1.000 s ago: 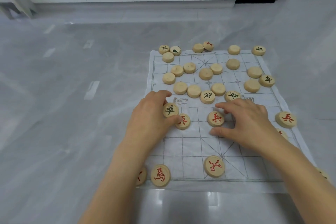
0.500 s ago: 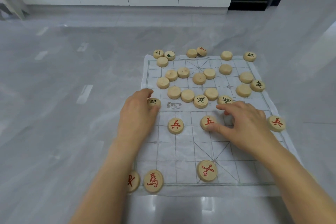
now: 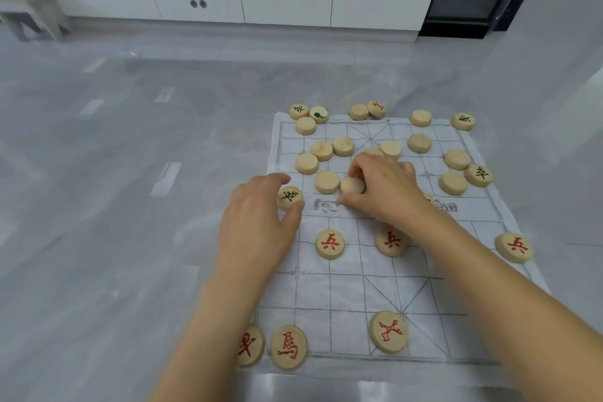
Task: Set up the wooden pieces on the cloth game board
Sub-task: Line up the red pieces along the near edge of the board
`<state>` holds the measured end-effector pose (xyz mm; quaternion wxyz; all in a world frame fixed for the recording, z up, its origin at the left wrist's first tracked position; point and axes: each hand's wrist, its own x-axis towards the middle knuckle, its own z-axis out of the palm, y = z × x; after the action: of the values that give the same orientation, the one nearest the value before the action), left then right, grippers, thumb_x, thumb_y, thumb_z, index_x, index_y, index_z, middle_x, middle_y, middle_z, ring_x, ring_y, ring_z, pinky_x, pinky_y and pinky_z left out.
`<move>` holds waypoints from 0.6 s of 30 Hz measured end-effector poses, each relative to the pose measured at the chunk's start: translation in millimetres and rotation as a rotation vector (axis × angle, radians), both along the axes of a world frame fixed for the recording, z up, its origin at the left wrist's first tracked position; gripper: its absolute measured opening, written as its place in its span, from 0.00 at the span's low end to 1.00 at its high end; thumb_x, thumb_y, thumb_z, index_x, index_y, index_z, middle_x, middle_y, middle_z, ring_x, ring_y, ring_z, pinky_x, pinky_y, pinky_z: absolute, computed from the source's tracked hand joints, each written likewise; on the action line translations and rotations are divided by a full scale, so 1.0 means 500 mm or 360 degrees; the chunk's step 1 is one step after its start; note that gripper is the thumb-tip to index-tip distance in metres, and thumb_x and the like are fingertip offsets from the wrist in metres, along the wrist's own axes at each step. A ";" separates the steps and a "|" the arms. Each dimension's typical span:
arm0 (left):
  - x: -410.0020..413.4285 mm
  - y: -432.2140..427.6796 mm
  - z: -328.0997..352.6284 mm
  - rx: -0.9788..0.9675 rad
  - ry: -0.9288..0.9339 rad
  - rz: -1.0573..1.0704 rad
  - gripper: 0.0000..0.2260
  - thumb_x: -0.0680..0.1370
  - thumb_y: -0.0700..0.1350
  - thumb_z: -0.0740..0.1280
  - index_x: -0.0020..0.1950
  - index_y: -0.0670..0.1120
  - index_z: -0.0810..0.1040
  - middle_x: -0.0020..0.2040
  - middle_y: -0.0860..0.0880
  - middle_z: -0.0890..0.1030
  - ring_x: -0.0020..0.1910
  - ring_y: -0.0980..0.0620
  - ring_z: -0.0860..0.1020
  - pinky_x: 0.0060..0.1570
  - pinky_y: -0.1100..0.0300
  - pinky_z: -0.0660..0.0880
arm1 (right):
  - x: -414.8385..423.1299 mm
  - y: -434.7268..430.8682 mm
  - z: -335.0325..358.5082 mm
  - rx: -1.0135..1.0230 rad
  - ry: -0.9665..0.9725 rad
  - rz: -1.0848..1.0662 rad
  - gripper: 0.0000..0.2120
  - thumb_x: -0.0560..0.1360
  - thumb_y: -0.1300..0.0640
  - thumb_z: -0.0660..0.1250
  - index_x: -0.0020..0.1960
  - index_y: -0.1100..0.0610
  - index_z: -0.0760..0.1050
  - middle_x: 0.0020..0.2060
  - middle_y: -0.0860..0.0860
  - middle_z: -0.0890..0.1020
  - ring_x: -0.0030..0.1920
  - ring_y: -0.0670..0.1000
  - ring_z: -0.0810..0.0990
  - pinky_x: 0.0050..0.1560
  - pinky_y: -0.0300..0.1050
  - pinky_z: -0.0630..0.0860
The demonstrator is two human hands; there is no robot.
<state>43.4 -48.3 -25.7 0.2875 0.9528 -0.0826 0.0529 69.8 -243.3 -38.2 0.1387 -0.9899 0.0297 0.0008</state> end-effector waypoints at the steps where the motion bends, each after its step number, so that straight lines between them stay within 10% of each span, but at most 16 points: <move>1: -0.002 0.000 0.004 -0.0005 -0.0008 -0.0006 0.17 0.76 0.51 0.64 0.65 0.51 0.71 0.61 0.54 0.75 0.61 0.52 0.71 0.52 0.63 0.64 | -0.001 -0.002 0.002 0.0014 -0.0035 0.0021 0.16 0.69 0.41 0.67 0.49 0.49 0.70 0.46 0.45 0.77 0.50 0.50 0.74 0.57 0.50 0.63; 8: -0.006 0.008 0.017 -0.0013 -0.0013 -0.0009 0.17 0.76 0.52 0.64 0.65 0.51 0.71 0.62 0.53 0.75 0.61 0.52 0.70 0.55 0.62 0.65 | -0.006 -0.011 0.020 0.0475 -0.0060 -0.0085 0.07 0.77 0.48 0.60 0.47 0.49 0.74 0.41 0.43 0.78 0.46 0.48 0.76 0.59 0.54 0.69; 18: -0.002 0.013 0.016 0.0047 0.0032 -0.0016 0.15 0.76 0.54 0.64 0.62 0.51 0.74 0.60 0.53 0.76 0.60 0.52 0.71 0.51 0.64 0.62 | 0.017 -0.003 -0.003 0.0026 0.0026 -0.0133 0.13 0.76 0.43 0.60 0.52 0.48 0.79 0.48 0.48 0.76 0.52 0.53 0.73 0.49 0.49 0.63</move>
<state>42.3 -42.0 -17.7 0.2746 0.9569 -0.0852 0.0405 78.3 -244.9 -39.9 0.1464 -0.9866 0.0721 0.0033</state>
